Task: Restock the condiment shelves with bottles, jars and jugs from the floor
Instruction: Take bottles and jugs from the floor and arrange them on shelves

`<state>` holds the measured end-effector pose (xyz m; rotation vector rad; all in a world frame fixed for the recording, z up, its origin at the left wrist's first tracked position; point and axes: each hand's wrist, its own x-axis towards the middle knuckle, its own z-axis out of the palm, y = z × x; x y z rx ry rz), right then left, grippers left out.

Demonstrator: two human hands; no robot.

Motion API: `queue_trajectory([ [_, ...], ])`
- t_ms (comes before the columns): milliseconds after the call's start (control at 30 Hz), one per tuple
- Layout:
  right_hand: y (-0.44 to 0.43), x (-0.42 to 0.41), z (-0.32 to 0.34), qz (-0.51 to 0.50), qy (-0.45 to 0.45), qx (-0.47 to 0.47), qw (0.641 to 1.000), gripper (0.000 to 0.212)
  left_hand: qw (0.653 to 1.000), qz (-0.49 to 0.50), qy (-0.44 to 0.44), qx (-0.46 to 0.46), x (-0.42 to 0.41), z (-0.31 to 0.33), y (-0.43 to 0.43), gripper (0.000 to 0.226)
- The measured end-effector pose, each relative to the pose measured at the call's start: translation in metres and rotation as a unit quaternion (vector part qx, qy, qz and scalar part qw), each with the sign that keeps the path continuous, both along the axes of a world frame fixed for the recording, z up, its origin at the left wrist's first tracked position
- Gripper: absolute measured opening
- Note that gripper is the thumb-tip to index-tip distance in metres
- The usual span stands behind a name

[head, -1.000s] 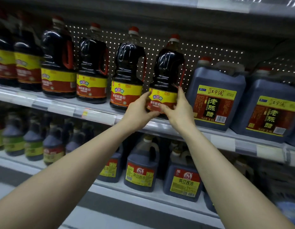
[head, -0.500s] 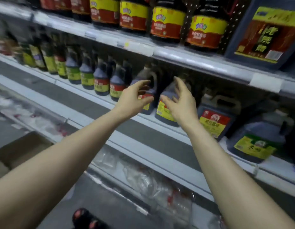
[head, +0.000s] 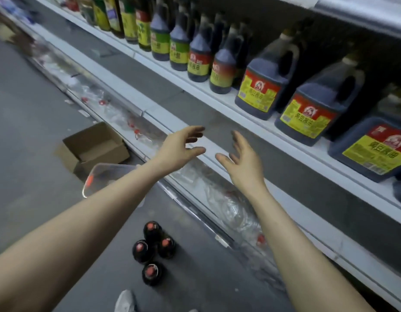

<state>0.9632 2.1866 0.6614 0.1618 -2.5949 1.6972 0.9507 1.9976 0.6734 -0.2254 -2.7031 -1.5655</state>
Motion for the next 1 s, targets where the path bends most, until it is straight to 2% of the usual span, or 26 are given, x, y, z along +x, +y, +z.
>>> queue_trajectory([
  [300, -0.091, 0.009, -0.071, -0.012, -0.095, -0.029, 0.995, 0.073, 0.996, -0.051, -0.069, -0.024, -0.011, -0.073, -0.092, 0.06],
  [467, -0.123, 0.01, -0.12, -0.071, -0.132, -0.024, 0.988, 0.067, 0.988, -0.092, -0.116, -0.042, -0.021, -0.126, -0.128, 0.063],
  [600, -0.125, 0.02, -0.17, -0.099, -0.168, 0.002, 0.981, 0.064, 0.978, -0.122, -0.162, -0.053, -0.016, -0.182, -0.138, 0.066],
  [800, -0.111, 0.038, -0.258, -0.121, -0.258, 0.001, 0.959, 0.075, 0.961, -0.142, -0.225, -0.071, 0.0, -0.276, -0.135, 0.073],
  [1000, -0.107, 0.056, -0.345, -0.14, -0.318, -0.005, 0.938, 0.078, 0.946, -0.153, -0.264, -0.114, 0.009, -0.36, -0.132, 0.079],
])
